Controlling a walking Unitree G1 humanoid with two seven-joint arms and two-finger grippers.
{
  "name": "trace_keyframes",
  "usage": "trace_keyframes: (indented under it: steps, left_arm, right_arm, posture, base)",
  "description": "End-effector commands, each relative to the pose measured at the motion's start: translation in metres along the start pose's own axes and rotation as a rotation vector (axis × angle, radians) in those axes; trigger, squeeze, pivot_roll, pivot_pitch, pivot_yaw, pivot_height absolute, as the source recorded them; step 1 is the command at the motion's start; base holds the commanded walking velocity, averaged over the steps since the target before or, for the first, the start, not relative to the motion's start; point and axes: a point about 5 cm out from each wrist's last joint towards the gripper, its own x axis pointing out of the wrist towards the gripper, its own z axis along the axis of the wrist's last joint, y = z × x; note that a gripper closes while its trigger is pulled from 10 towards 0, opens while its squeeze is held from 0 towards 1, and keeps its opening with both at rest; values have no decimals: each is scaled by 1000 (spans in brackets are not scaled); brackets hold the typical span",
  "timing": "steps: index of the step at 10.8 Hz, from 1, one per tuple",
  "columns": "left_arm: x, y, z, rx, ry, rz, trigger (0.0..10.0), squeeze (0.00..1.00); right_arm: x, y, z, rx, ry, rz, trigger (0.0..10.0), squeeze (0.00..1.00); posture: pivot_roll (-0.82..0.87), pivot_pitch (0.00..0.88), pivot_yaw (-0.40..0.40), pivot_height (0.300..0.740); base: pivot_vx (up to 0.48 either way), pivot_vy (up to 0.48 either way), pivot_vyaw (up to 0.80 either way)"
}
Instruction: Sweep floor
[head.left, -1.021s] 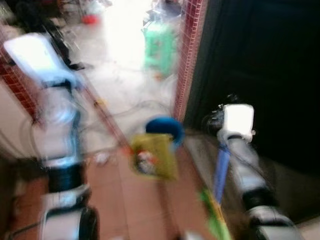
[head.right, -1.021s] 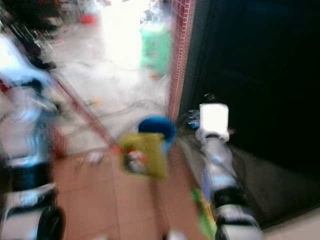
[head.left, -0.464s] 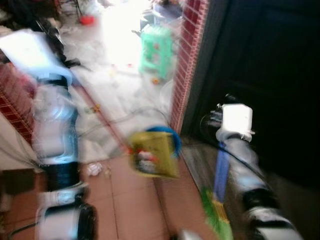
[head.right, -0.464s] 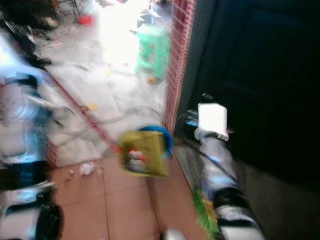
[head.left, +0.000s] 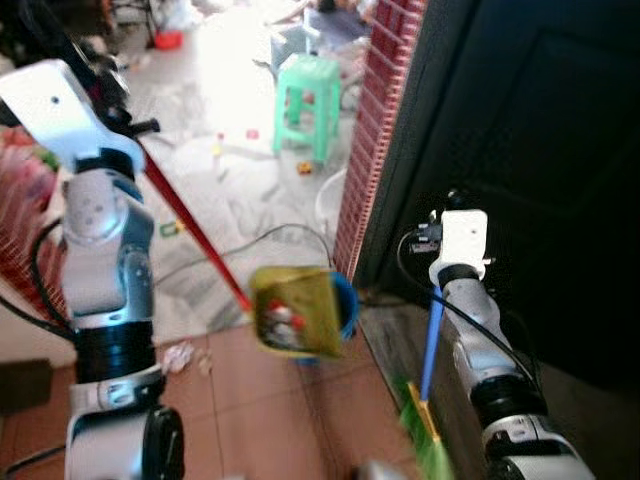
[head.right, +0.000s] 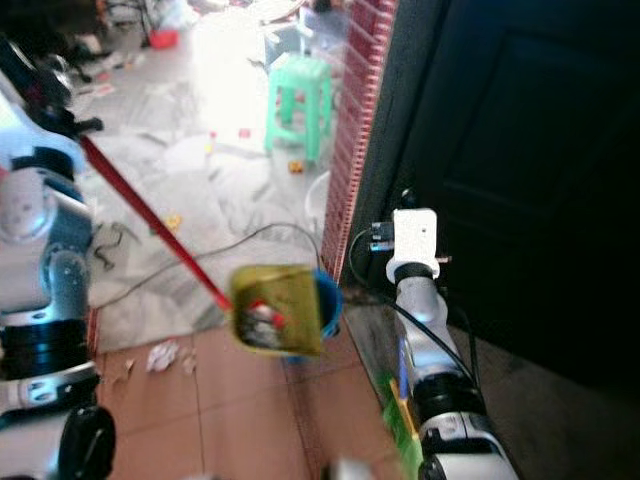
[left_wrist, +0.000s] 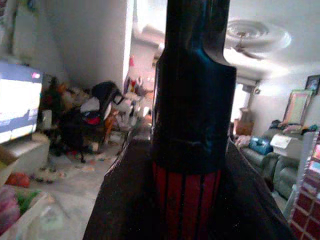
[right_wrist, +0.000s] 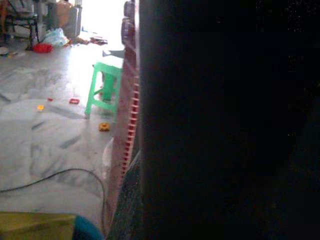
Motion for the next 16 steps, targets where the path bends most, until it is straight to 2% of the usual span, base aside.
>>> trace_keyframes:
  steps: [1,3,5,7,10,11,13,16]
  left_arm:
    - [3,-12,15,-29,-79,-44,10000,0]
    - [5,-11,14,-29,-79,-38,10000,0]
    - [8,-10,17,43,-106,-56,10000,0]
    - [8,-14,20,127,-146,-104,10000,0]
    - [-3,-32,7,217,-178,-209,10000,0]
    - [-4,-34,4,225,-178,-218,10000,0]
    - [-10,-48,-1,223,-193,-292,10000,0]
    - [-28,-78,-14,195,-177,-468,10000,0]
  right_arm:
    - [1,-6,4,-6,-23,-11,10000,0]
    - [1,-6,5,-3,-24,-7,10000,0]
    - [1,-6,4,2,-24,2,10000,0]
    - [0,-5,4,2,-23,9,10000,0]
    - [2,-2,6,3,-27,18,10000,0]
    - [2,-2,6,2,-29,18,10000,0]
    - [2,-5,5,-1,-26,10,10000,0]
    - [2,-2,6,5,-27,13,10000,0]
  posture:
    - [-61,0,-19,740]
    - [-62,0,-22,740]
    - [-62,0,-25,740]
    - [-60,0,-28,740]
    - [-59,0,-33,740]
    - [-65,0,-34,740]
    - [-68,0,-31,740]
    - [-65,0,-33,740]
  base:
    - [439,0,0]
    - [439,0,0]
    - [407,0,0]
    - [0,0,0]
    - [0,0,0]
    - [0,0,0]
    - [0,0,0]
    - [0,0,0]
